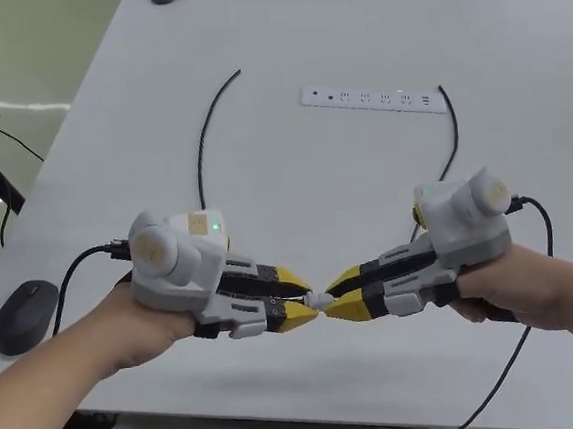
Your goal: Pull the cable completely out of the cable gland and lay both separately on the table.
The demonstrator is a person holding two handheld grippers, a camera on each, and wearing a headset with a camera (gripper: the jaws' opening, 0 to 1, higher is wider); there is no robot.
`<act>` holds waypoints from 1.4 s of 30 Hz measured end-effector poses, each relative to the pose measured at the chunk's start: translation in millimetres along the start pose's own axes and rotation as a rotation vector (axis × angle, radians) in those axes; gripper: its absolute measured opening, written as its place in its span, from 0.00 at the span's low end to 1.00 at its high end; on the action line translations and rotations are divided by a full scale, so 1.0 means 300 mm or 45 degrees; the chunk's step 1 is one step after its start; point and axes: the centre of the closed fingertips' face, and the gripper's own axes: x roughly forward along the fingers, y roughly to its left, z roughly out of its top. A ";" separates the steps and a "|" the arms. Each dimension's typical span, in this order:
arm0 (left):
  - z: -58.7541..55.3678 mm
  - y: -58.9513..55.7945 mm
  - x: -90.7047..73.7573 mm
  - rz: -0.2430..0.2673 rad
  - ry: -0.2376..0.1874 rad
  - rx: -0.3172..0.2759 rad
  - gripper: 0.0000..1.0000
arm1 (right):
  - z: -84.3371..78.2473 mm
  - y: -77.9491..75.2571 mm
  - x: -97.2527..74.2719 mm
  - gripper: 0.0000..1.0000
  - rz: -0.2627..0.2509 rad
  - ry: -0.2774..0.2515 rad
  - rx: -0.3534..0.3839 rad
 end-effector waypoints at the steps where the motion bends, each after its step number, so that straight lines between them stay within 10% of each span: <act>1: 0.001 -0.002 0.001 -0.004 -0.003 -0.003 0.15 | -0.002 0.002 0.002 0.12 0.007 0.004 0.002; 11: -0.004 0.000 0.004 -0.007 0.003 -0.018 0.15 | -0.005 0.002 0.007 0.09 0.014 -0.002 -0.048; 28: -0.017 0.008 0.005 -0.023 -0.013 -0.131 0.15 | -0.012 -0.016 0.012 0.08 -0.249 0.118 -0.714; 38: -0.014 0.009 0.003 -0.013 -0.018 -0.125 0.15 | -0.010 -0.027 0.010 0.08 -0.257 0.086 -0.671; 42: -0.014 0.004 0.003 -0.016 -0.018 -0.115 0.15 | -0.023 -0.028 0.011 0.09 -0.244 0.091 -0.496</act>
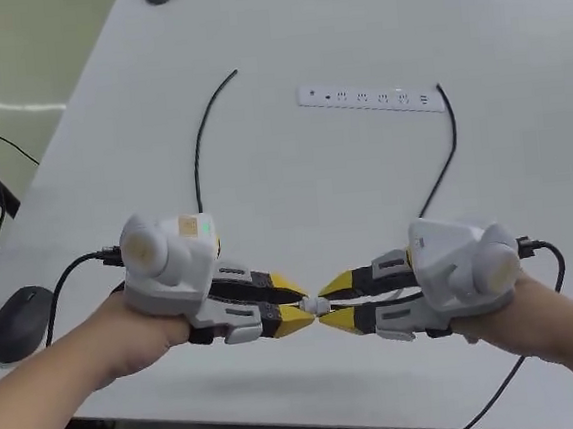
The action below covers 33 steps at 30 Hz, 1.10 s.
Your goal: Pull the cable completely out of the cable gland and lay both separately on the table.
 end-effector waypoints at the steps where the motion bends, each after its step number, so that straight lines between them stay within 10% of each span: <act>1: -0.001 -0.001 0.000 0.001 0.001 0.009 0.15 | -0.012 -0.004 0.000 0.10 -0.002 0.024 0.062; 3: -0.002 -0.002 0.000 0.002 0.001 0.010 0.15 | 0.005 -0.006 -0.001 0.13 0.014 -0.033 0.077; 8: -0.004 -0.006 -0.004 0.004 0.005 0.028 0.15 | -0.008 0.000 -0.030 0.23 0.094 -0.047 0.387; 10: -0.004 -0.008 -0.006 0.002 0.004 0.036 0.15 | -0.015 0.013 -0.045 0.22 0.188 -0.040 0.663; 14: 0.002 -0.015 -0.010 -0.001 -0.001 0.048 0.15 | 0.018 0.005 -0.058 0.22 0.278 -0.153 0.822; 33: 0.002 -0.041 -0.002 -0.026 0.020 0.117 0.15 | 0.019 0.029 -0.017 0.12 0.419 -0.154 0.890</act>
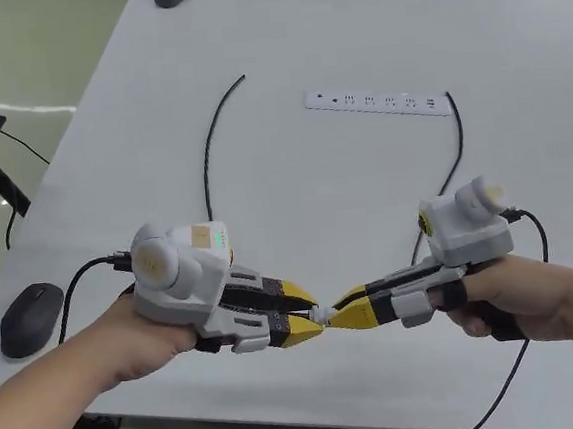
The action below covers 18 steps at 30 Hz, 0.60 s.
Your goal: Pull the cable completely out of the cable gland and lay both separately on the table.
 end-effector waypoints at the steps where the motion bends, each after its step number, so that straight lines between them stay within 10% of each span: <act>1: 0.001 0.001 0.000 0.000 0.001 0.001 0.15 | 0.001 0.001 0.000 0.11 0.001 0.000 -0.002; 11: 0.003 0.000 0.000 -0.007 0.007 0.012 0.15 | 0.001 0.033 0.012 0.08 -0.008 0.012 -0.128; 18: 0.003 0.002 0.000 -0.008 0.001 -0.020 0.15 | 0.003 0.041 0.013 0.08 -0.085 0.063 -0.419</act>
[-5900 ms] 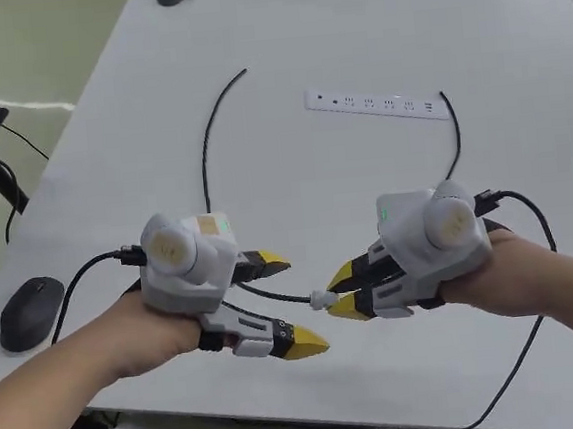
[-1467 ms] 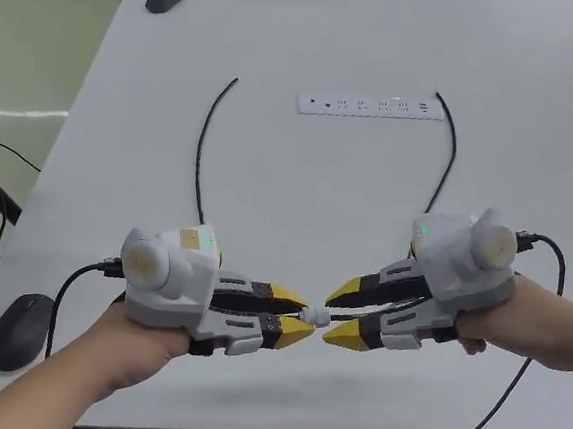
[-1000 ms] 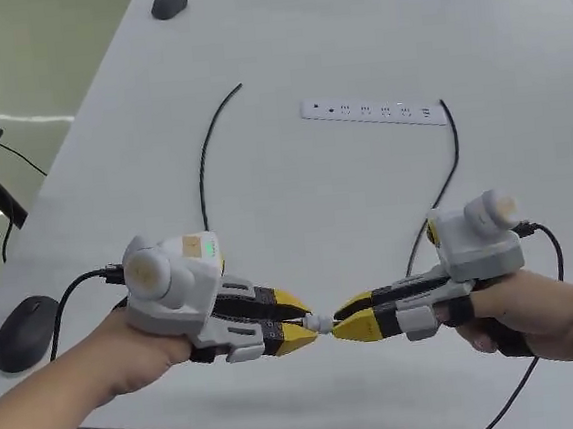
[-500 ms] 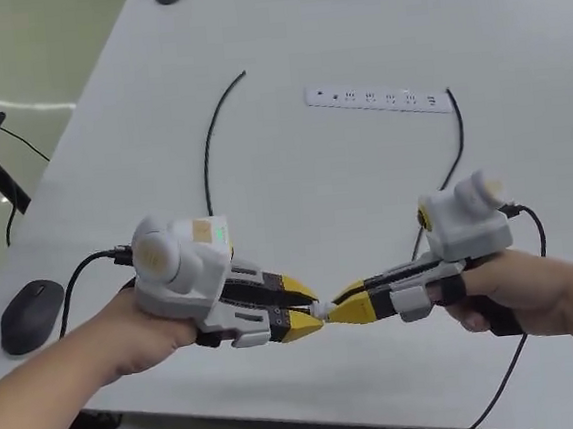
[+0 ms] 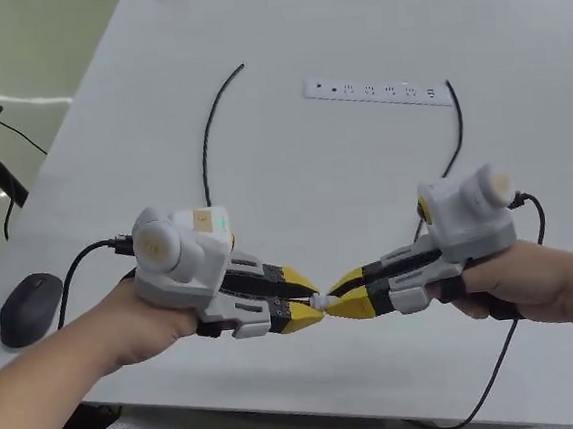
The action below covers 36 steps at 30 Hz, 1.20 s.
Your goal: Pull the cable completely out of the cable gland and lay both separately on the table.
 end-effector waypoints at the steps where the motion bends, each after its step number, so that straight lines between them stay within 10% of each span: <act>1: 0.001 0.004 -0.002 0.003 -0.008 -0.009 0.15 | 0.003 -0.004 -0.002 0.08 -0.022 0.004 -0.053; 17: 0.020 0.022 -0.027 0.019 -0.117 -0.179 0.15 | 0.028 -0.022 -0.004 0.08 -0.320 0.106 -0.644; 36: 0.015 0.014 -0.015 0.027 -0.080 -0.112 0.15 | 0.016 -0.033 -0.004 0.09 -0.342 0.126 -0.618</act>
